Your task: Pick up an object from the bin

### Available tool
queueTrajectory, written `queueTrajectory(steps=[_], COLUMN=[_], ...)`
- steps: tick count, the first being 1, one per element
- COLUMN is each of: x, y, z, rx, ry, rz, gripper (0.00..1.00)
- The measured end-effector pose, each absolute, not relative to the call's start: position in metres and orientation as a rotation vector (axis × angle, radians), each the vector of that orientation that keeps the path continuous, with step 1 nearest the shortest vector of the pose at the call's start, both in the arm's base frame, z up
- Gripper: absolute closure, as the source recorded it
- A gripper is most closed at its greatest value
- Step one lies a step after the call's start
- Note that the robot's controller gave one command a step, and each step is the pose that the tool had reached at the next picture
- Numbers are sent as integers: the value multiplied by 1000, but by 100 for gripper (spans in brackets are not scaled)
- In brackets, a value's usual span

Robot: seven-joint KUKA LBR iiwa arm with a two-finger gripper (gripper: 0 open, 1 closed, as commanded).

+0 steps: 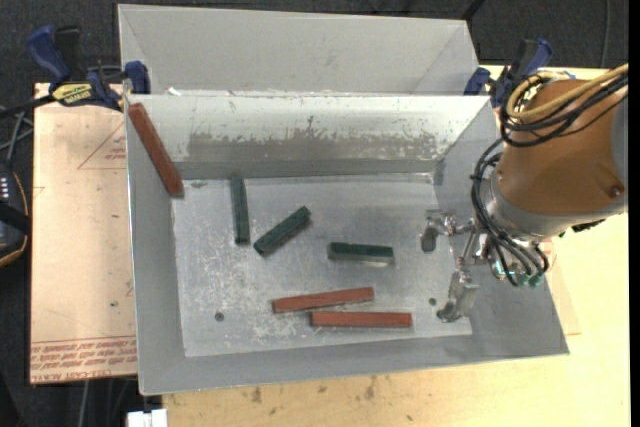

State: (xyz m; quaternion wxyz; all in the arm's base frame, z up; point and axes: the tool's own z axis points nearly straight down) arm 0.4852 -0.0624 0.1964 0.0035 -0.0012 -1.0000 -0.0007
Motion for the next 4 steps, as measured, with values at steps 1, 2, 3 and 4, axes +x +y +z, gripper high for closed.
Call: queueTrajectory(steps=[1,2,3,4], x=[487,486,484,484], y=[-62,-16,-1,31], z=[200,124,99,124], rx=[0,9,89,65], ry=[-3142,-3147,-3140,-3144], rz=[-1,-2,-2,-4], gripper=[0,0,0,0])
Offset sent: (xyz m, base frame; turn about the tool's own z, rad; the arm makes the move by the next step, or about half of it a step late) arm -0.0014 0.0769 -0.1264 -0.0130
